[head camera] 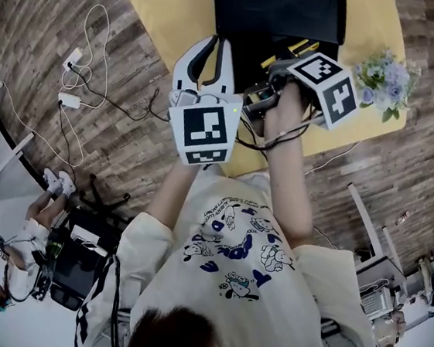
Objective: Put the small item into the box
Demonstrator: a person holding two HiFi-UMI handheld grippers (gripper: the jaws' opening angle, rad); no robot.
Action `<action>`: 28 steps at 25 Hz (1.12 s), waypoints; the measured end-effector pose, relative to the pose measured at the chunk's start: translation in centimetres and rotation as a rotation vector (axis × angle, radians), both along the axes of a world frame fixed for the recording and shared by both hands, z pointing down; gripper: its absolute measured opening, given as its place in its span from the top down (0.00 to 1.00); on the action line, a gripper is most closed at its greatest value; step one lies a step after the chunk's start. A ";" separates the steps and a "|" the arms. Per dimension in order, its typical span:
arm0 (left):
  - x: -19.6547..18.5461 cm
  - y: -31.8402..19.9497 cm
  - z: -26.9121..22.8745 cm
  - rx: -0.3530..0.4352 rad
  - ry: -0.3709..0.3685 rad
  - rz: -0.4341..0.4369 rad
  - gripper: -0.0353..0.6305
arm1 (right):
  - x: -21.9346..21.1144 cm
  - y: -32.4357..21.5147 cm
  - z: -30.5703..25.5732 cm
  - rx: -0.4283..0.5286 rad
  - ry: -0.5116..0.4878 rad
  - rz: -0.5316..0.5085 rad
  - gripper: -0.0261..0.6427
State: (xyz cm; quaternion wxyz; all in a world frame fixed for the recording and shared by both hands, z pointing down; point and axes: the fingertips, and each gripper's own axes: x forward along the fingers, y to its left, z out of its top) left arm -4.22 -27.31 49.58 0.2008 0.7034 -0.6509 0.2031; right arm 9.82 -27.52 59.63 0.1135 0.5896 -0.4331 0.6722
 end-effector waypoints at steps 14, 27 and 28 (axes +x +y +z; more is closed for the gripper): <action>-0.4 0.1 -0.3 0.015 0.003 -0.006 0.88 | -0.4 -0.1 -0.7 0.079 -0.027 0.016 0.71; 1.1 0.2 -7.4 0.149 0.029 0.067 0.88 | 0.6 0.2 -11.7 0.532 0.301 -0.246 0.89; 1.2 0.3 -8.0 0.164 0.030 0.076 0.88 | 0.6 0.3 -12.8 0.576 0.333 -0.262 0.89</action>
